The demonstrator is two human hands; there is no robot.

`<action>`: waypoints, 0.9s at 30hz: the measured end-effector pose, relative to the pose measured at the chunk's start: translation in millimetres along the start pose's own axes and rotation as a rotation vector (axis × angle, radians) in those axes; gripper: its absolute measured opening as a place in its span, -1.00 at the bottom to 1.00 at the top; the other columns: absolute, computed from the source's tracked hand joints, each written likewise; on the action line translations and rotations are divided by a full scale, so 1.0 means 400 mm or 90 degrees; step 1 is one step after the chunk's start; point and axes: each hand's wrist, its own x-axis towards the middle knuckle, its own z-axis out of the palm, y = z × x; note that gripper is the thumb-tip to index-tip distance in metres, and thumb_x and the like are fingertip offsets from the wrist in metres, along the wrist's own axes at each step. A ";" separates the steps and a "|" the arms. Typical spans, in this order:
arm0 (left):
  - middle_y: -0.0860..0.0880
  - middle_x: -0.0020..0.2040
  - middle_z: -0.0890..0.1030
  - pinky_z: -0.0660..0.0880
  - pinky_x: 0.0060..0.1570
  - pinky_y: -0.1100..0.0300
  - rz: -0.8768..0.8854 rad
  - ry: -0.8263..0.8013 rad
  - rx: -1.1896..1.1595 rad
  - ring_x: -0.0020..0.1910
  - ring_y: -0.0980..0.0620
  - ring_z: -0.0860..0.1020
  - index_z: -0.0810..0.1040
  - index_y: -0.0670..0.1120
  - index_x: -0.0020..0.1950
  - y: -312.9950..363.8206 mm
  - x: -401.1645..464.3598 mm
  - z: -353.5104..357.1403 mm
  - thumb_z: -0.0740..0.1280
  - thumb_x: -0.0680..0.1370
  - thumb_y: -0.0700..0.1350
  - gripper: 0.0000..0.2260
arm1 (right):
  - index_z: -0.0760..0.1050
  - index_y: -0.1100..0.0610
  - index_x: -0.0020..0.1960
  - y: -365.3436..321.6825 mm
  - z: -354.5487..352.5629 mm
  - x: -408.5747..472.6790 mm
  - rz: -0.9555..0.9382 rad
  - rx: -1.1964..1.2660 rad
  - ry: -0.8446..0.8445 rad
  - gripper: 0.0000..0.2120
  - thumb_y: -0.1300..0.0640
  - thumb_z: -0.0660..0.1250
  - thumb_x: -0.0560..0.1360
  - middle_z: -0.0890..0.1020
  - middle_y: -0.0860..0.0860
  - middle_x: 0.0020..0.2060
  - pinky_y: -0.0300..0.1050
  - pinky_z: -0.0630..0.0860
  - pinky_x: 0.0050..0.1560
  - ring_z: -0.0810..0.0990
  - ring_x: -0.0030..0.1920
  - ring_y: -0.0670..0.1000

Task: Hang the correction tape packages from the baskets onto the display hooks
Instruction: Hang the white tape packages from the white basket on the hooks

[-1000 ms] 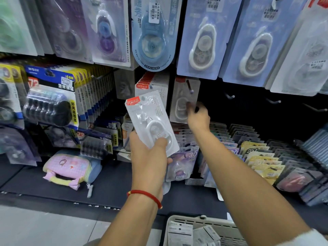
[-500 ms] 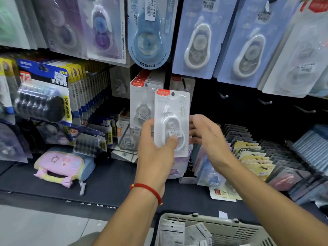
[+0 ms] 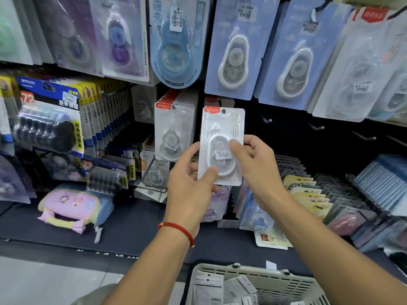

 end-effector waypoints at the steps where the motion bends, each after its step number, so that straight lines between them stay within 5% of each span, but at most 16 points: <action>1: 0.03 -0.08 0.76 0.64 -0.28 0.24 -0.006 0.003 -0.008 -0.27 0.02 0.72 0.55 0.26 0.26 -0.001 0.003 -0.001 0.43 0.60 -0.32 -0.53 | 0.56 0.13 0.16 0.005 0.002 -0.002 -0.004 0.003 0.001 -0.84 0.06 0.37 0.68 0.77 0.08 -0.09 0.09 0.70 -0.04 0.77 -0.05 0.11; 6: 0.02 -0.12 0.73 0.68 -0.21 0.16 0.003 0.009 0.054 -0.21 0.02 0.73 0.56 0.32 0.17 -0.010 0.023 -0.016 0.43 0.59 -0.31 -0.53 | 0.56 0.07 0.22 0.041 0.018 -0.009 -0.021 0.003 0.008 -0.76 0.01 0.44 0.62 0.78 0.00 -0.01 -0.03 0.71 0.00 0.78 0.00 0.02; 8: 0.05 0.08 0.69 0.65 0.12 0.07 0.064 0.016 0.242 0.05 0.02 0.69 0.55 0.24 0.34 -0.014 0.039 -0.026 0.44 0.59 -0.22 -0.56 | 0.53 0.02 0.26 0.067 0.032 0.004 -0.024 -0.023 0.020 -0.70 0.01 0.48 0.58 0.77 -0.04 0.05 -0.05 0.70 0.04 0.76 0.04 -0.04; 10: -0.02 0.31 0.54 0.40 0.33 0.21 0.182 0.086 0.501 0.31 -0.01 0.50 0.51 0.08 0.47 -0.014 0.058 -0.041 0.44 0.56 -0.21 -0.51 | 0.51 0.00 0.29 0.098 0.043 0.040 -0.027 -0.083 0.040 -0.70 0.00 0.46 0.60 0.75 -0.05 0.04 -0.03 0.66 0.03 0.74 0.02 -0.08; 13: -0.14 0.48 0.34 0.35 0.36 0.14 0.269 0.127 0.622 0.46 -0.14 0.33 0.48 -0.04 0.51 -0.006 0.086 -0.056 0.43 0.49 -0.31 -0.41 | 0.45 -0.05 0.41 0.139 0.062 0.131 -0.014 -0.163 0.068 -0.63 -0.04 0.38 0.64 0.72 -0.04 0.00 -0.01 0.61 -0.04 0.70 -0.04 -0.03; 19: -0.11 0.67 -0.02 0.39 0.42 -0.03 0.184 0.015 0.742 0.61 -0.20 0.13 0.25 -0.01 0.62 -0.038 0.118 -0.072 0.47 0.46 -0.26 -0.23 | 0.35 0.01 0.58 0.190 0.102 0.285 0.017 -0.232 0.135 -0.49 -0.11 0.30 0.69 0.65 0.10 0.28 -0.14 0.44 0.04 0.64 0.21 0.19; 27: -0.15 0.64 0.04 0.44 0.32 -0.10 0.186 0.016 0.769 0.53 -0.21 0.20 0.30 -0.03 0.58 -0.036 0.086 -0.081 0.44 0.49 -0.24 -0.32 | 0.30 0.12 0.58 0.192 0.070 0.268 0.108 -0.352 0.117 -0.39 -0.15 0.33 0.65 0.59 0.19 0.33 0.03 0.53 0.22 0.57 0.31 0.26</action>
